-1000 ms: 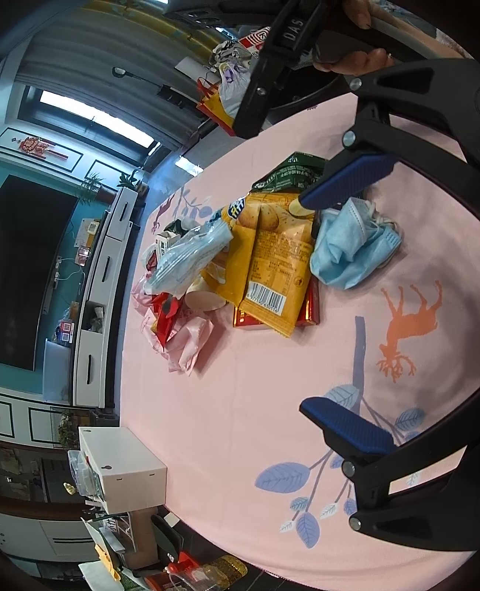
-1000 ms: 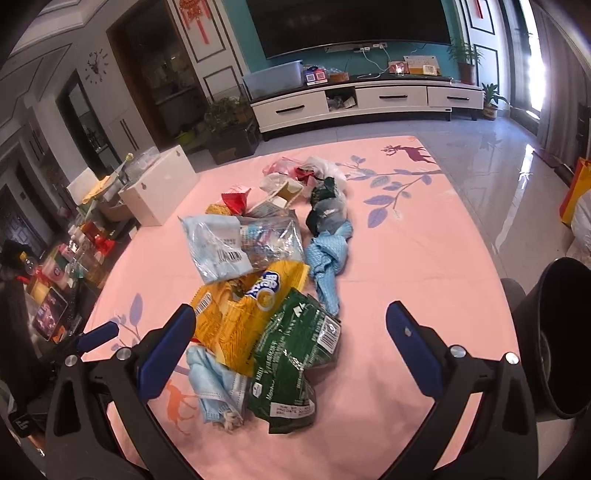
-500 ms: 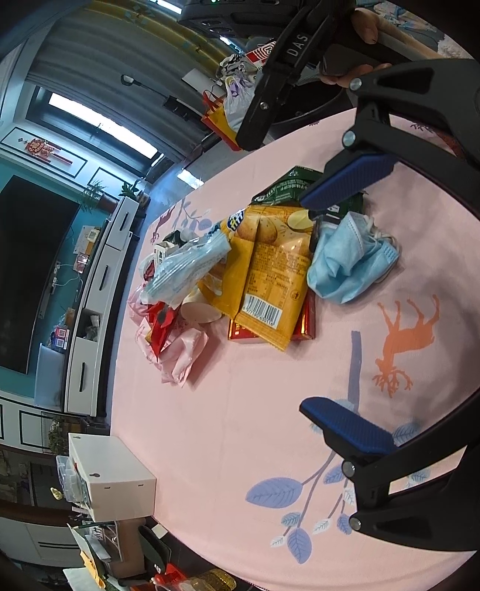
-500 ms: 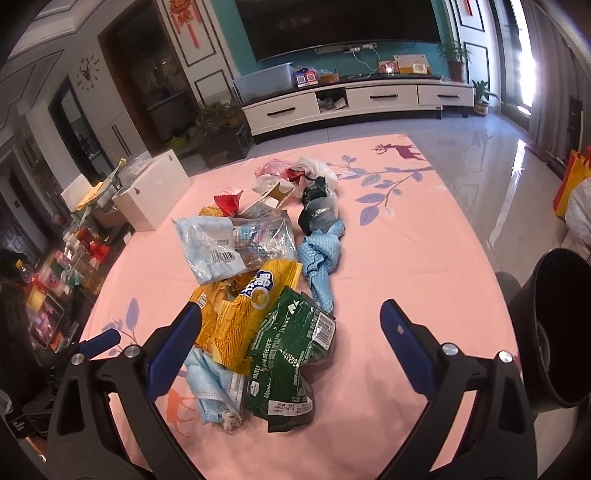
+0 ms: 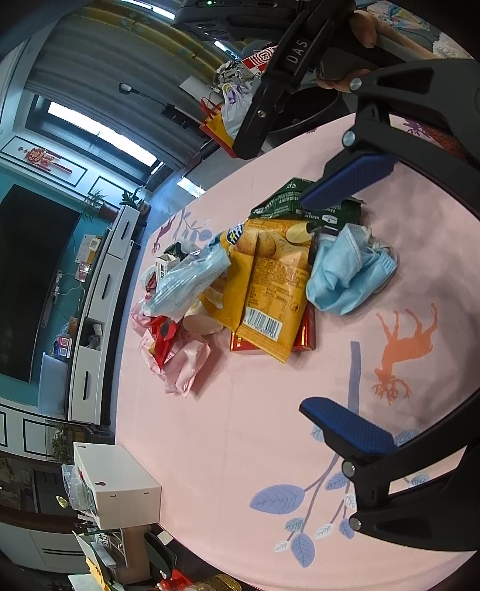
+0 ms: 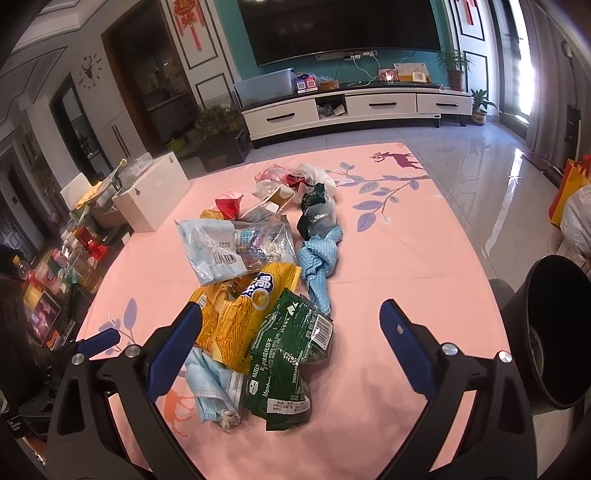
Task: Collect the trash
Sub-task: 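Grasp the blue face mask with the left tool while the right tool grasps the green snack bag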
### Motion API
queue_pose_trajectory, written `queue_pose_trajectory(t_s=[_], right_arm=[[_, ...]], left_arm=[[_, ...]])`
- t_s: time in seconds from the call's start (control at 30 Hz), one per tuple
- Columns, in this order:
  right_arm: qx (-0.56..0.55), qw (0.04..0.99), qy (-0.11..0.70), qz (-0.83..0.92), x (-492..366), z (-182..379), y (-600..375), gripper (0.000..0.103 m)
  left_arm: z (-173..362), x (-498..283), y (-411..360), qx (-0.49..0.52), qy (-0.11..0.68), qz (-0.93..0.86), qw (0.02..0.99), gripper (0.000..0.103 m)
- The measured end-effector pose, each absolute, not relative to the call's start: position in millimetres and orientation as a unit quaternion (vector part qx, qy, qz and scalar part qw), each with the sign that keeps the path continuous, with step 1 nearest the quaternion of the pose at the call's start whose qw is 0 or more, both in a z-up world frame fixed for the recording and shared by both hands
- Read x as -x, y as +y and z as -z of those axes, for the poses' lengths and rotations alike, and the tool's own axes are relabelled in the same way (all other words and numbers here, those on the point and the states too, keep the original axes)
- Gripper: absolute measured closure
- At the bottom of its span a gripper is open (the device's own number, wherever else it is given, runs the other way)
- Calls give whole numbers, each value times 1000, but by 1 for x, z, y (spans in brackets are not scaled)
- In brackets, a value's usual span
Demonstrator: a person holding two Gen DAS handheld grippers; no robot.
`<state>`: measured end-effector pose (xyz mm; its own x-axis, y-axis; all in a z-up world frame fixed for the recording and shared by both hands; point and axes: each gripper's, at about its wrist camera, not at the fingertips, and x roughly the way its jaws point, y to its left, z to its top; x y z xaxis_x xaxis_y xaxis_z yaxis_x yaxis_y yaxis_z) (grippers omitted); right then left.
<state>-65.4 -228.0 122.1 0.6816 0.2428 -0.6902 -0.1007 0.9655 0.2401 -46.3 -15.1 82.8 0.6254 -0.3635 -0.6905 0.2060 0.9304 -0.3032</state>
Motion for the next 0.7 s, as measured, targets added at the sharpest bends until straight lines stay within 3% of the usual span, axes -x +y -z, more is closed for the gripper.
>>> queue_pose_trajectory(t_s=[0.43, 0.7], right_arm=[[-86, 913, 389, -85, 66, -122, -229, 3], [-117, 895, 422, -79, 55, -105, -239, 3]], left_arm=[[-79, 45, -14, 126, 402, 163, 892, 3], [-57, 36, -27, 126, 441, 184, 869, 3]])
